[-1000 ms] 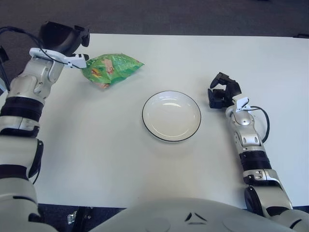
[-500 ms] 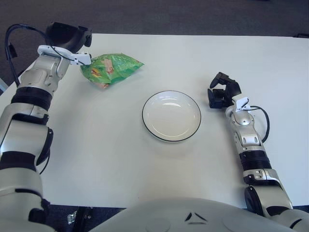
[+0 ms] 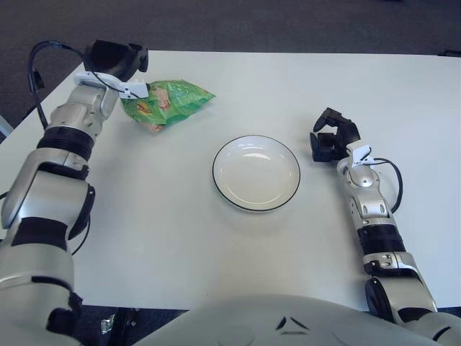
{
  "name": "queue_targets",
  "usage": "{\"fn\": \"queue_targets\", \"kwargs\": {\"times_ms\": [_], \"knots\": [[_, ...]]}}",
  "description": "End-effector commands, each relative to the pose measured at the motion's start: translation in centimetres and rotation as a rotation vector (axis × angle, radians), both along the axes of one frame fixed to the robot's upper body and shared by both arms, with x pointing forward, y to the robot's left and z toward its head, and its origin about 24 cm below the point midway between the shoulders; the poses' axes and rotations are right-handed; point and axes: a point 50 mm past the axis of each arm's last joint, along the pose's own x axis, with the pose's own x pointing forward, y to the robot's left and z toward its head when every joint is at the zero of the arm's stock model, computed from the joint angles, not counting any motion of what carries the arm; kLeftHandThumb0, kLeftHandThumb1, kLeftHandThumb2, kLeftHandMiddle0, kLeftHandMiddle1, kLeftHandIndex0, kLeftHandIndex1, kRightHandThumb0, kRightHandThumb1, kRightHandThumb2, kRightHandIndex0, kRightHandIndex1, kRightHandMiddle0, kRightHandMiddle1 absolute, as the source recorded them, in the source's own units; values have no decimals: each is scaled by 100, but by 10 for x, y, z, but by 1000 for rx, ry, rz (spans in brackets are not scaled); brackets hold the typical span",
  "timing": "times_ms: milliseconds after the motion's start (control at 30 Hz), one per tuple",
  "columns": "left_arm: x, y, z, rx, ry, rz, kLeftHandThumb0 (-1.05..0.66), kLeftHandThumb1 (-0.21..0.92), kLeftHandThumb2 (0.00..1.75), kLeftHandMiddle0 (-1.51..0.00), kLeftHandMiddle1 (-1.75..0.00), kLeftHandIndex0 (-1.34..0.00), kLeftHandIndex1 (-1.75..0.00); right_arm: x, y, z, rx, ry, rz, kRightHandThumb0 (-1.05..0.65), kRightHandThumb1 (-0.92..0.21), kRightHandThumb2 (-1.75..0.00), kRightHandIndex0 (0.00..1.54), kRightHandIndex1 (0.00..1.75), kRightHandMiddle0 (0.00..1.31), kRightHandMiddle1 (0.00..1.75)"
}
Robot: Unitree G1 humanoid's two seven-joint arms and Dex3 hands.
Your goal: Put the snack into the plate.
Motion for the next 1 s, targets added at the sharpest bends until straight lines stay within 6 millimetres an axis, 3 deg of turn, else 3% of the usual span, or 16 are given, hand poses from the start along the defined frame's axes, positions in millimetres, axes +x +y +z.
{"fn": "queue_targets", "kwargs": {"times_ms": [0,100,233,500,667,967], "knots": [[3,-5,1,-35,-12,1,-26,76,72,-37,-149,-25,-175,-16,0,-39,-22,181,-8,-50,-28,-136,135,175,65,175],[5,-9,-3,-74,7,14,-33,86,60,-28,-143,-22,-175,-16,0,-39,-22,184,-9,-50,-28,-136,135,175,65,175],[7,-17,-8,-100,19,40,-64,84,71,-17,-135,-4,-137,-17,1,-39,-17,184,-11,-50,-28,-136,135,175,65,175],[10,-24,-16,-110,53,115,-85,91,66,-6,-114,0,-101,-18,3,-38,-20,185,-13,-50,-28,-136,135,175,65,175],[11,-31,-22,-134,100,163,-99,92,78,-1,-75,0,-83,-18,3,-37,-23,185,-11,-50,-28,-136,134,175,65,175],[13,-39,-29,-247,240,264,-105,92,85,0,-16,0,-52,-18,4,-37,-43,183,-7,-50,-28,-136,135,175,65,175]]}}
